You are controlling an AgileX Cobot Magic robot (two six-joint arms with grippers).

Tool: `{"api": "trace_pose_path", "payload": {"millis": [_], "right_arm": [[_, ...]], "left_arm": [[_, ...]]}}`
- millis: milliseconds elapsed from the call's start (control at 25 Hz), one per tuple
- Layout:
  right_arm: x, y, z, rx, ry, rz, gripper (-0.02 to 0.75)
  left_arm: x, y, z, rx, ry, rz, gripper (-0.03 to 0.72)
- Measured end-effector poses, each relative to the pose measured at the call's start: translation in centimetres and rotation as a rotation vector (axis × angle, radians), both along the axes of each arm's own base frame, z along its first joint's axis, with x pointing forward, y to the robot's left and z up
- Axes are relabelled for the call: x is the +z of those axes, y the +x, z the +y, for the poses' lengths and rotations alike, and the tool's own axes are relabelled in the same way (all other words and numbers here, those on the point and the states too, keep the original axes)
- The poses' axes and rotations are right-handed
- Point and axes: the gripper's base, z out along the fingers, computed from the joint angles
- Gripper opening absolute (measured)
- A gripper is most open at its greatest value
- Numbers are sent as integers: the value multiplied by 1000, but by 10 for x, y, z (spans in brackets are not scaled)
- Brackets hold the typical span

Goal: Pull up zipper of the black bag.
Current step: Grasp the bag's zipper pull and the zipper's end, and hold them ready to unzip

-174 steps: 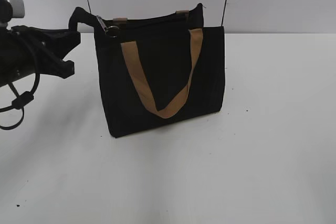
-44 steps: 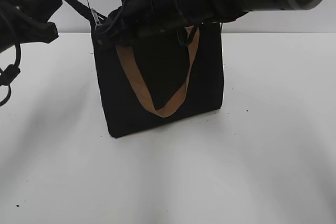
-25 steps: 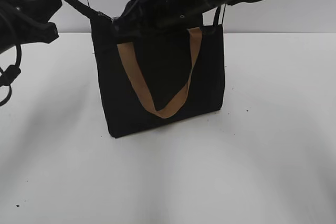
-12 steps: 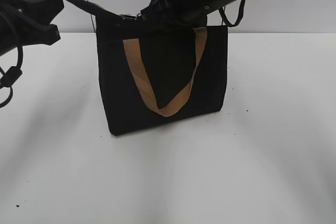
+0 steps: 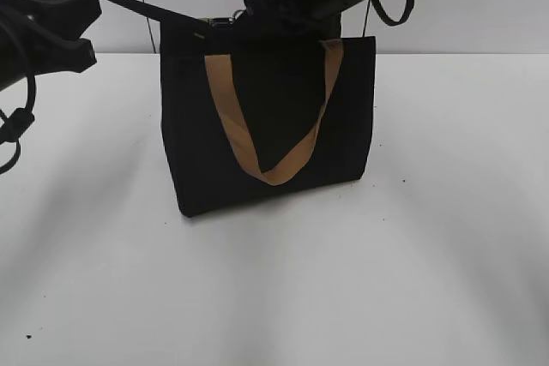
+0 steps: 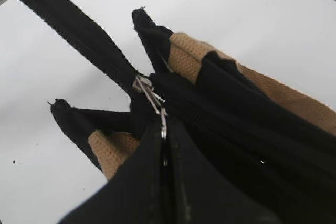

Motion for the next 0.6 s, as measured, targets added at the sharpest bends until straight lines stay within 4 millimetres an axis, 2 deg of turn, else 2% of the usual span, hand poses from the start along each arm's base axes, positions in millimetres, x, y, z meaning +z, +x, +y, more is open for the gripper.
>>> {"api": "trace_pose_path", "payload": {"millis": [360, 600], "right_arm": [[3, 10, -23, -52, -28, 29, -13], [2, 11, -26, -70, -41, 42, -13]], "left_arm": [[-1, 1, 3, 19, -2, 15, 32], [-2, 1, 3, 17, 4, 20, 32]]}}
